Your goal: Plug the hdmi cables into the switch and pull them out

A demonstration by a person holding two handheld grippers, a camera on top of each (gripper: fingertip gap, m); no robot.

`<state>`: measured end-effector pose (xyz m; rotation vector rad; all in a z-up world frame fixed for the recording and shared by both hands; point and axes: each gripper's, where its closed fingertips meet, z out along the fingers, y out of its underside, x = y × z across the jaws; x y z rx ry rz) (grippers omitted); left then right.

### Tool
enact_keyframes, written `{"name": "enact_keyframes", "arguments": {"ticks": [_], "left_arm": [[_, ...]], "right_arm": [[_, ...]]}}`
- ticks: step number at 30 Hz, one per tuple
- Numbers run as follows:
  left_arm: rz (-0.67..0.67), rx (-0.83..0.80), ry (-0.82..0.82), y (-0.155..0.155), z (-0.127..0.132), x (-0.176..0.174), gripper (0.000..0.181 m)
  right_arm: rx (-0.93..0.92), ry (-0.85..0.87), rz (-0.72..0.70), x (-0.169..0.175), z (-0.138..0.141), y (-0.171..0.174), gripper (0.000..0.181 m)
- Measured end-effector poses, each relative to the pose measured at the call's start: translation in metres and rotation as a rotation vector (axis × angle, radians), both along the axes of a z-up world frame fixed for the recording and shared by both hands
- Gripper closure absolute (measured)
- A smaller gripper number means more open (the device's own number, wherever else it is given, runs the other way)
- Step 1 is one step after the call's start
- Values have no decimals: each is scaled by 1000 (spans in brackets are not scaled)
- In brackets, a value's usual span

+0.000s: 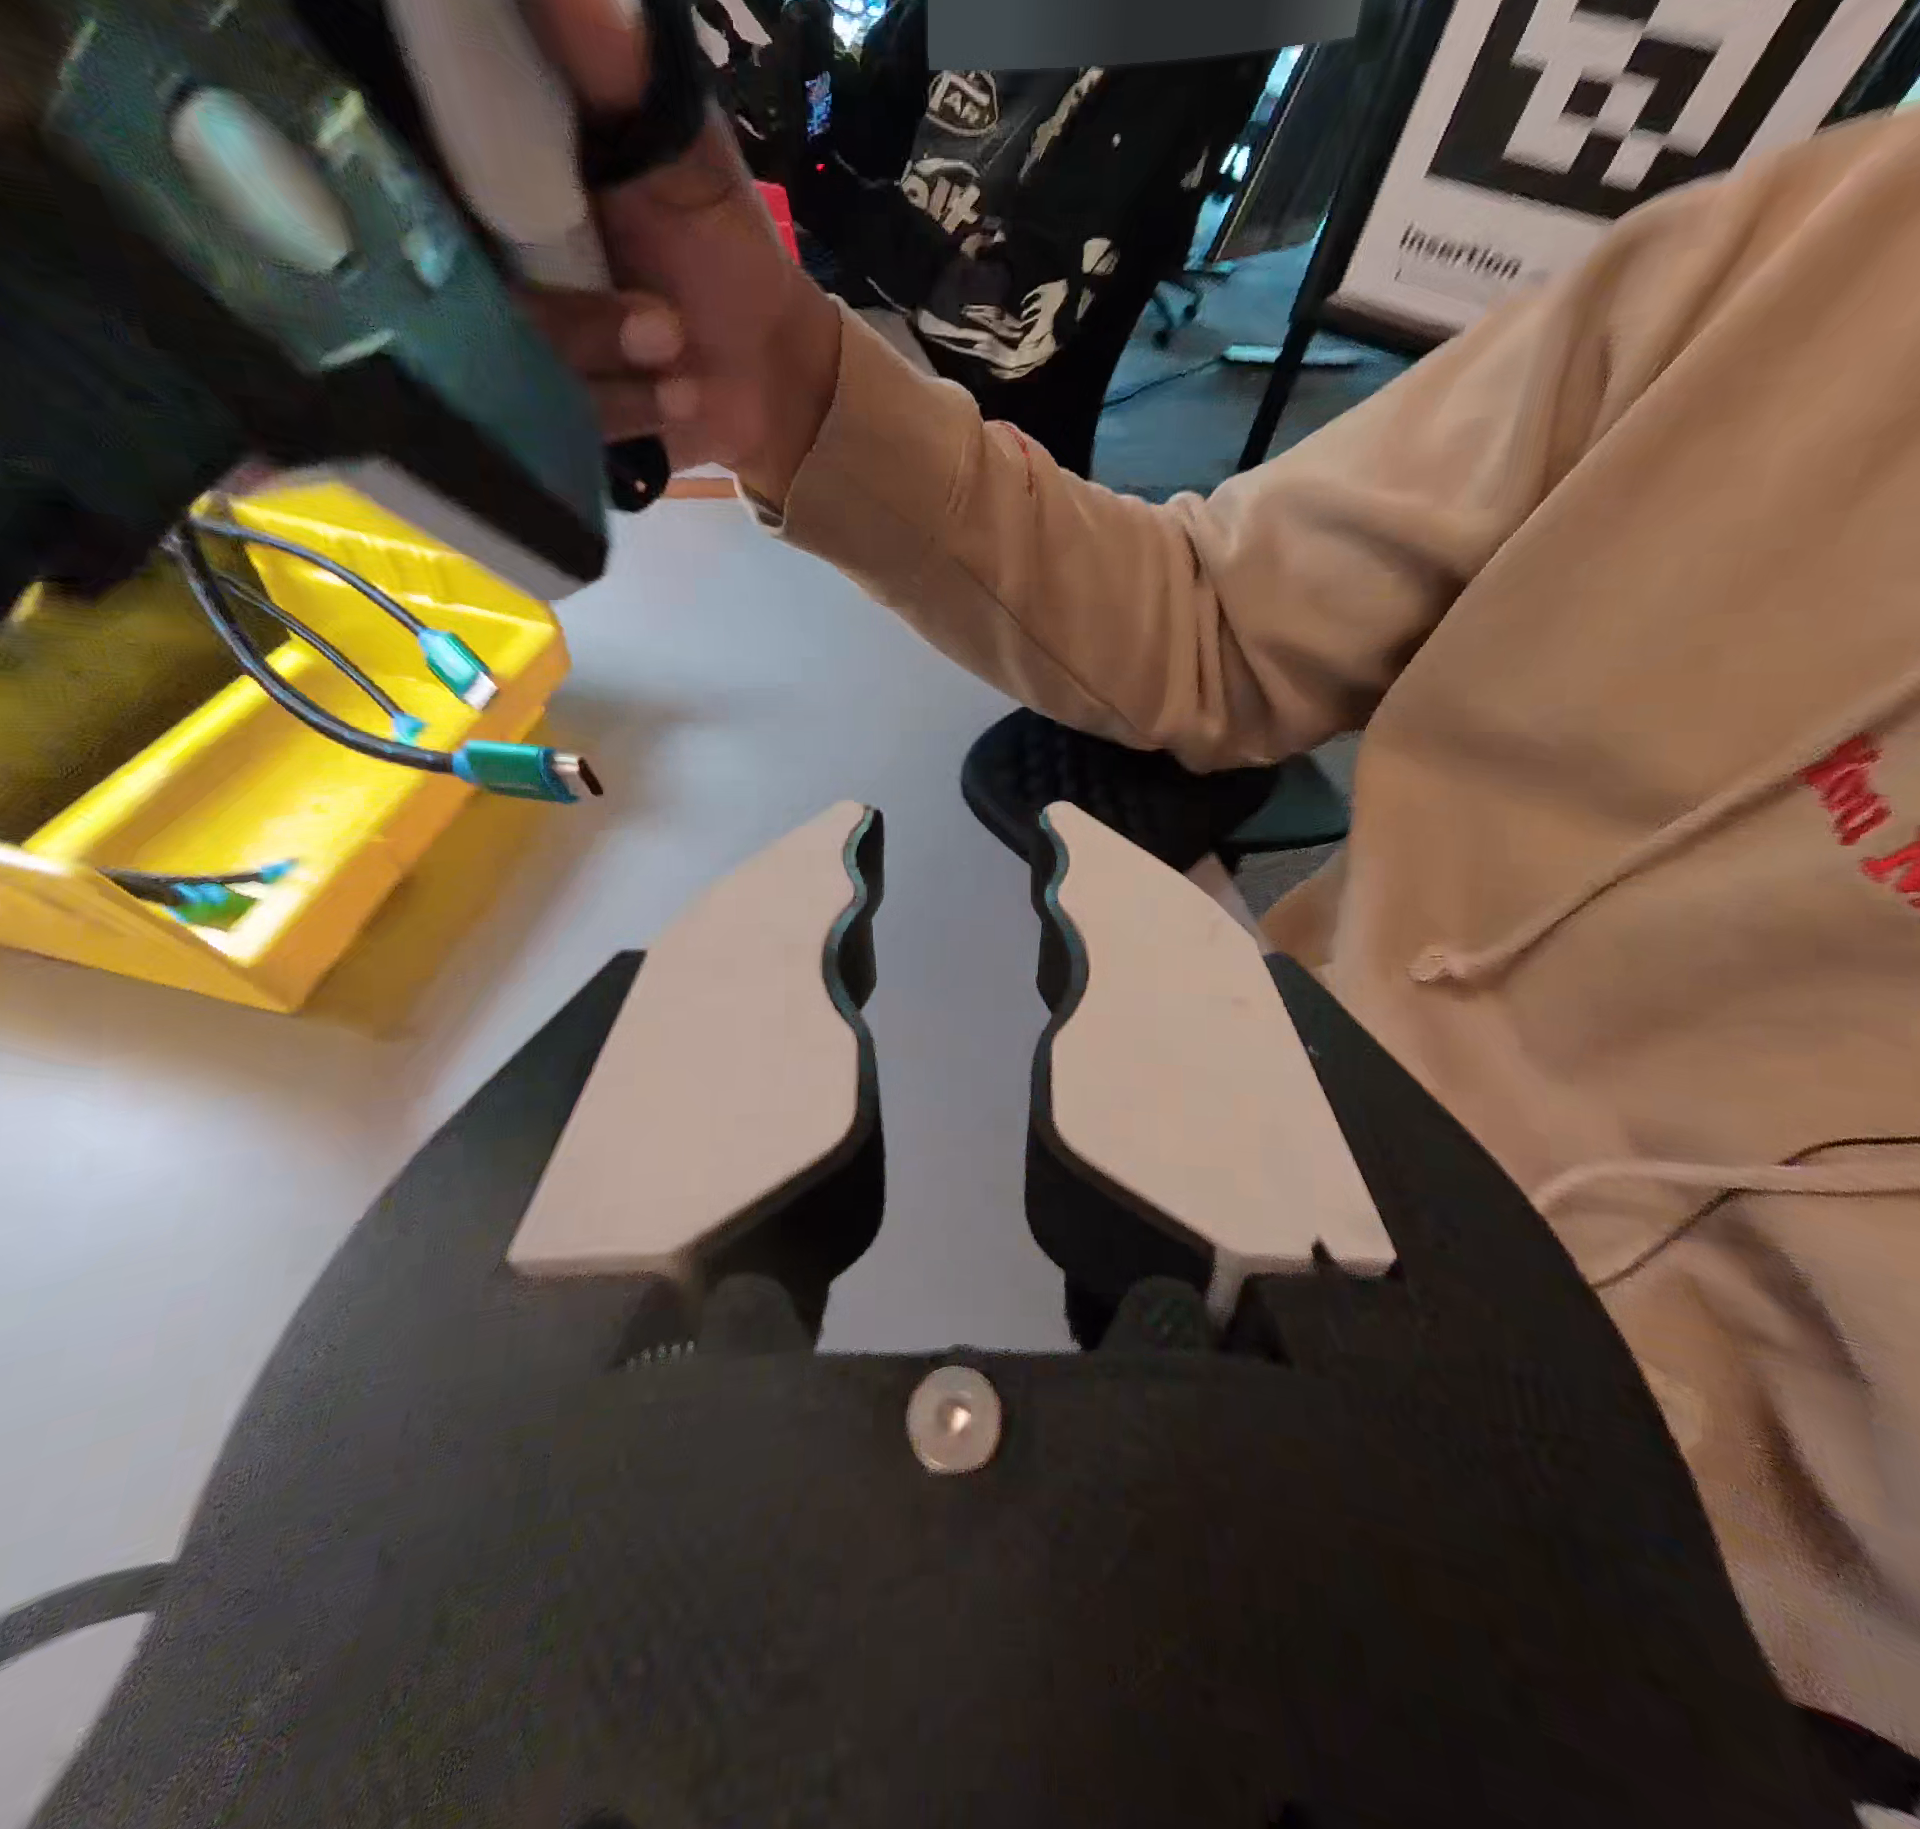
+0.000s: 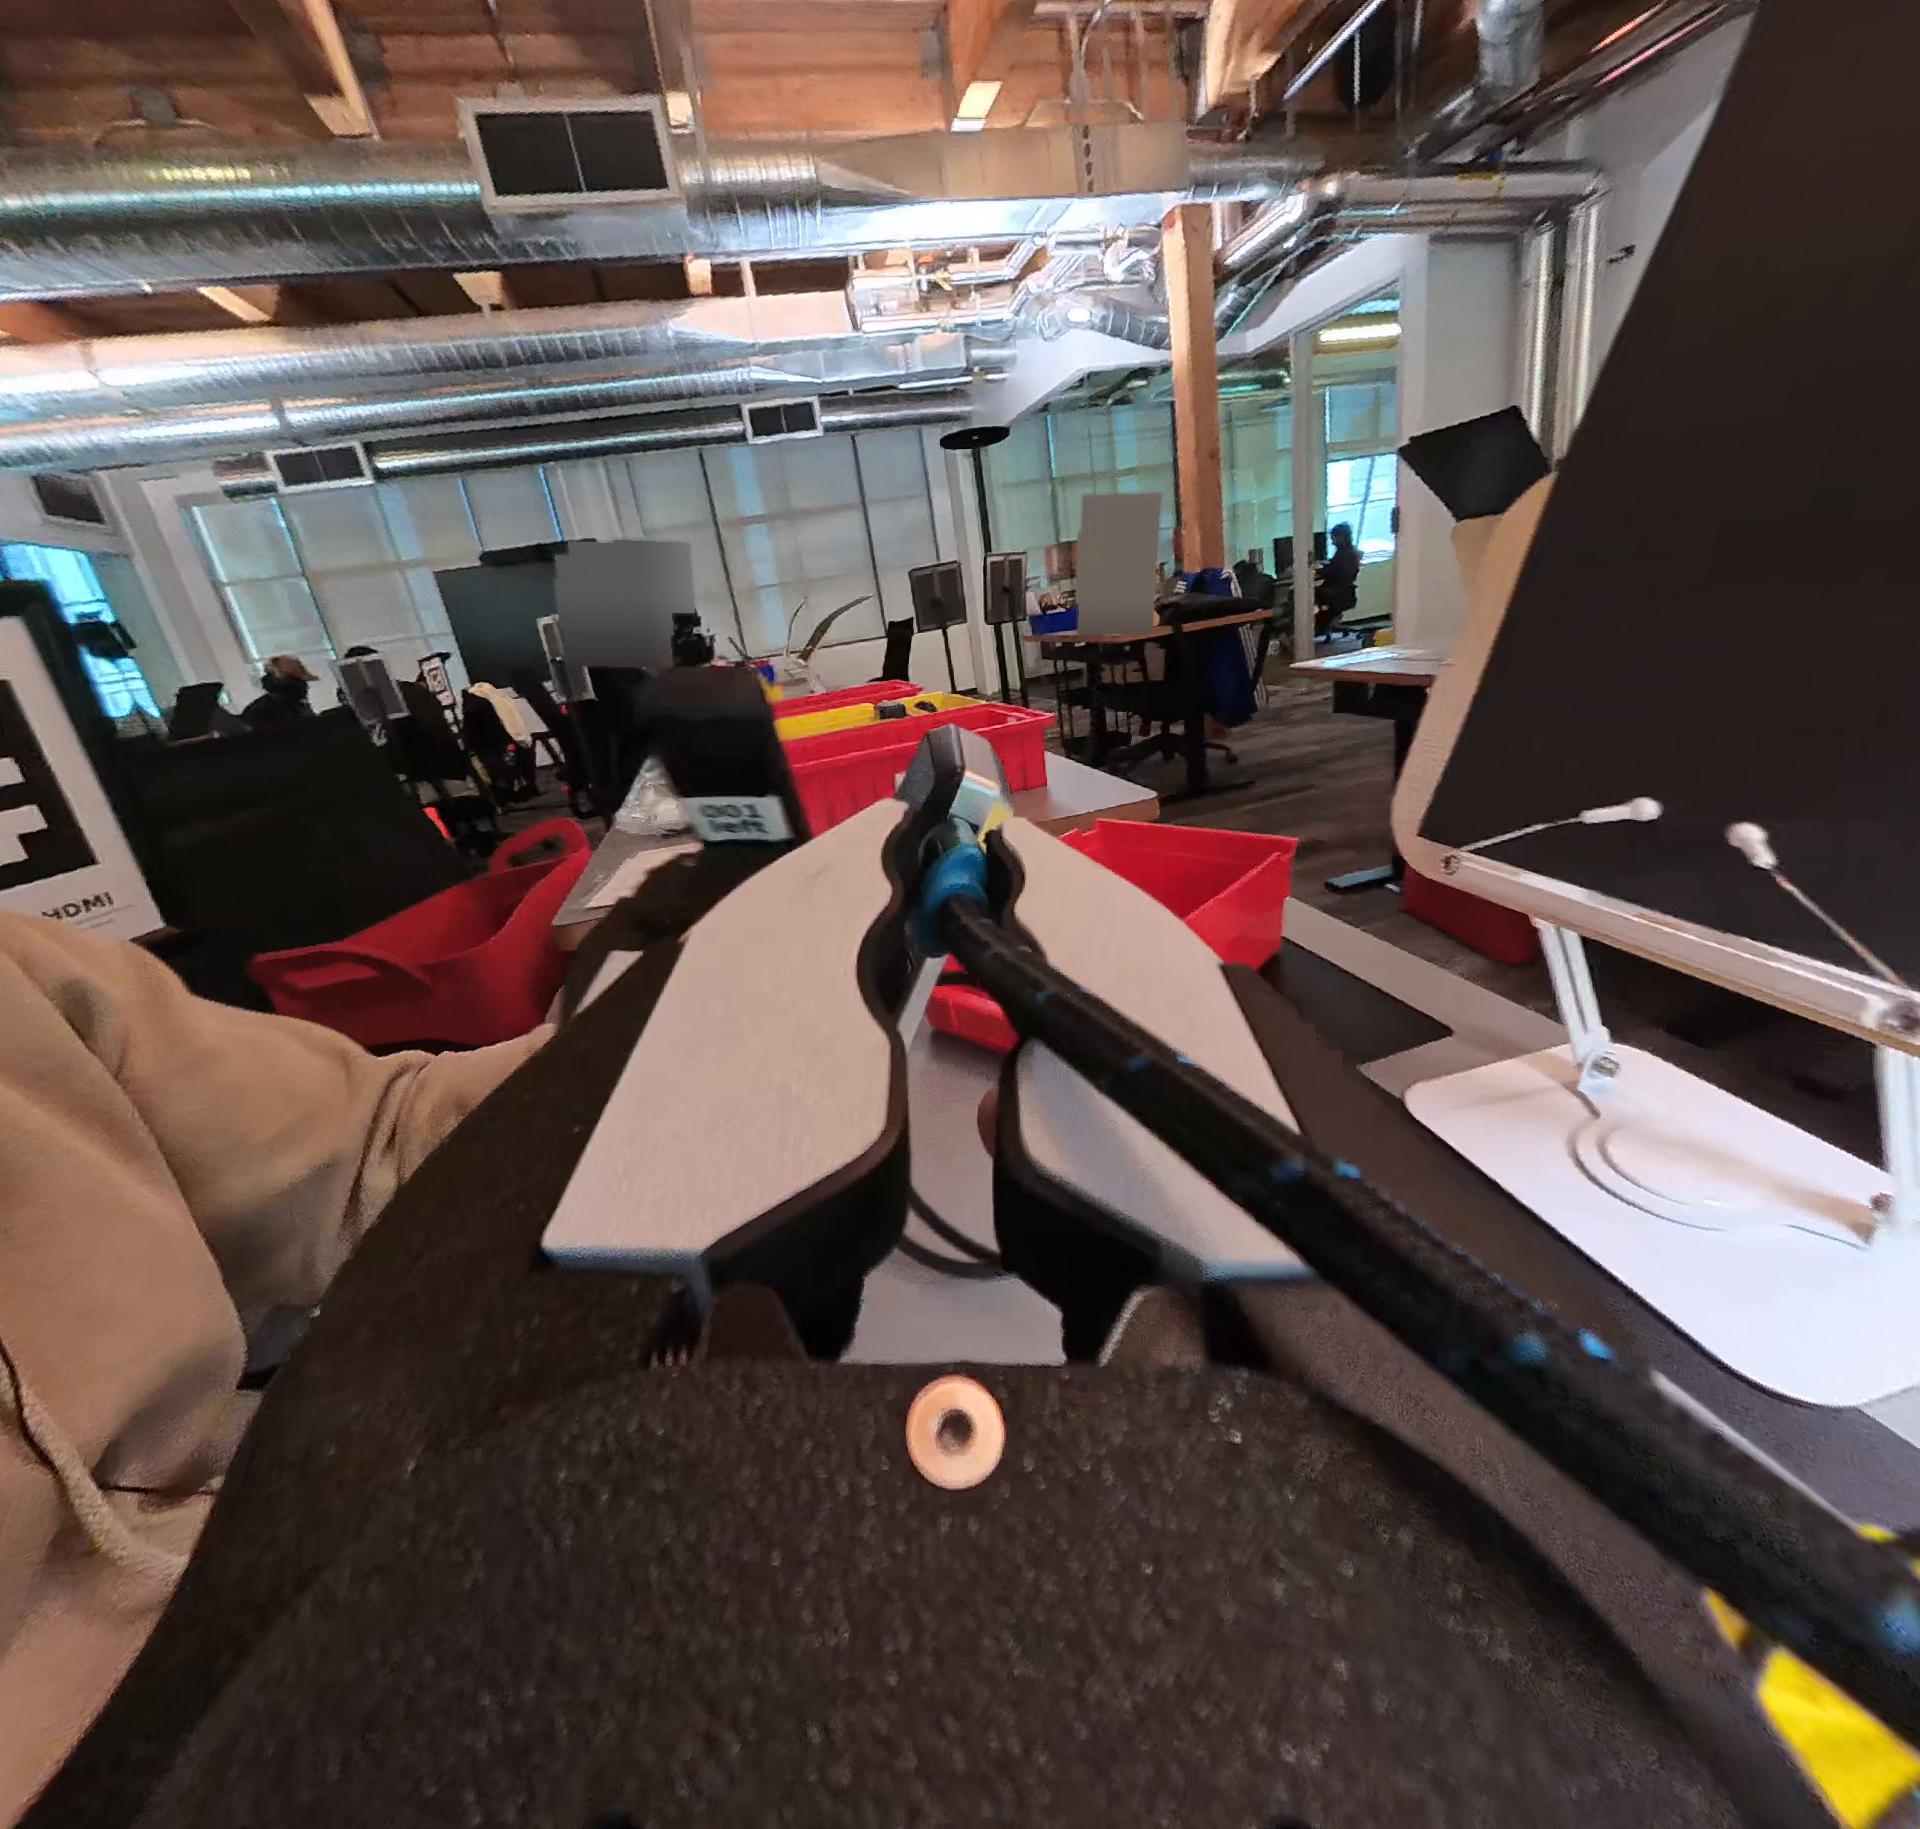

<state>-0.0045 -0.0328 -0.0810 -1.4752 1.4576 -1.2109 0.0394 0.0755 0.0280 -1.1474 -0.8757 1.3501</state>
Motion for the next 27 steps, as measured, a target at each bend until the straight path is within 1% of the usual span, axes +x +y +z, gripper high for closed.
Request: {"name": "enact_keyframes", "arguments": {"ticks": [2, 4, 5, 6, 8, 9, 11, 13, 15, 17, 18, 19, 21, 24, 27], "left_arm": [[-8, 79, -21, -12, 14, 5, 153], [-27, 106, -57, -27, 34, 4, 152], [18, 140, -72, -25, 43, 2, 153], [98, 185, -94, -17, 52, -3, 153], [274, 254, -135, 7, 68, -19, 152], [356, 261, -133, 20, 71, -29, 152], [444, 236, -107, 37, 68, -47, 147], [443, 174, -54, 42, 55, -51, 138], [374, 94, 37, 38, 30, -44, 130], [228, 5, 97, 22, 10, -33, 135], [212, -5, 103, 23, 5, -29, 145], [207, -1, 95, 25, 3, -27, 154], [224, 5, 65, 31, 7, -25, 156], [277, 85, 55, 40, 10, -29, 158], [290, 118, 47, 42, 12, -30, 158]], "right_arm": [[-5, -32, -40, 5, -3, 7, 170], [8, -49, -96, 7, -6, 14, 170], [6, -51, -97, 6, -7, 15, 170], [-2, -65, -69, 2, -10, 12, 170], [-3, -125, 32, -11, -20, -2, 170], [11, -176, 100, -20, -28, -14, 170], [102, -269, 168, -39, -44, -33, 170], [170, -326, 239, -56, -57, -52, 170], [185, -338, 309, -68, -64, -67, 170], [178, -336, 326, -75, -67, -71, 170], [176, -346, 340, -76, -70, -73, 170], [171, -349, 353, -76, -71, -74, 170], [162, -340, 334, -74, -70, -70, 170], [152, -332, 280, -74, -69, -60, 167], [142, -330, 279, -74, -70, -59, 166]]}}
